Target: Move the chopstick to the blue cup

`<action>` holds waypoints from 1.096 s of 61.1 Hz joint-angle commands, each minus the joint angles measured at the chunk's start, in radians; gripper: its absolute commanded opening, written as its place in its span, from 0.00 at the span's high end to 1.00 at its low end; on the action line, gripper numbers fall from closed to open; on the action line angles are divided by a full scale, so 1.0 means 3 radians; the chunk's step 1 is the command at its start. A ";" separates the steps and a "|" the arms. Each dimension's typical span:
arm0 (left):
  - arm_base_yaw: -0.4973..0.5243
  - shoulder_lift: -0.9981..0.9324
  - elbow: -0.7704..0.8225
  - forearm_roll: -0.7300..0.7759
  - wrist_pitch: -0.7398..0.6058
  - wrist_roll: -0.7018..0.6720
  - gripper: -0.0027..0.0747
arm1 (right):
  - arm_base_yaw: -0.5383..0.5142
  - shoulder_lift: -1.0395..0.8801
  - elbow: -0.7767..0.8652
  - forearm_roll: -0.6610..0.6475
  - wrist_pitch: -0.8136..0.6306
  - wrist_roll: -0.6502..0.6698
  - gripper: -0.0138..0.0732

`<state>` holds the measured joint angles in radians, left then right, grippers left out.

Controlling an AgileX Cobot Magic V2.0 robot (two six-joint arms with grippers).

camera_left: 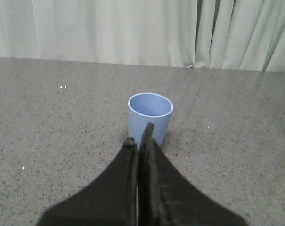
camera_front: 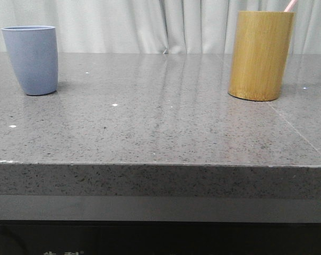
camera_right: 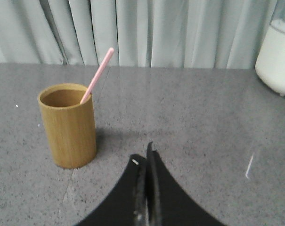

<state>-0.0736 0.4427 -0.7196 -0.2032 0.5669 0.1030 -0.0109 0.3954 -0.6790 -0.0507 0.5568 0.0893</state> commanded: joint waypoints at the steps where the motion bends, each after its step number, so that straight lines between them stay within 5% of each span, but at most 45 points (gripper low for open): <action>1: 0.0007 0.0154 -0.0110 -0.0043 -0.0218 0.0006 0.99 | -0.0015 0.0174 -0.0112 -0.0053 -0.0175 -0.0042 0.92; 29: 0.0007 0.0630 -0.0097 -0.0012 -0.0223 0.0006 0.98 | -0.0015 0.0501 -0.0106 -0.0033 0.0062 -0.0104 0.89; 34: 0.0007 0.0690 -0.0097 -0.0012 -0.0235 0.0013 0.89 | -0.0015 0.0501 -0.0106 -0.0033 0.0062 -0.0104 0.76; 45: 0.0007 0.0849 -0.0097 -0.0012 -0.0244 0.0013 0.40 | -0.0015 0.0501 -0.0106 0.0037 0.0105 -0.0104 0.28; 67: -0.0128 0.1584 -0.0624 -0.0012 -0.0215 0.0140 0.34 | -0.0015 0.0501 -0.0106 0.0110 0.0253 -0.0107 0.25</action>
<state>-0.0874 0.8676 -0.8182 -0.1995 0.5728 0.1319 -0.0109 0.5359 -0.6790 -0.0175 0.6844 0.0681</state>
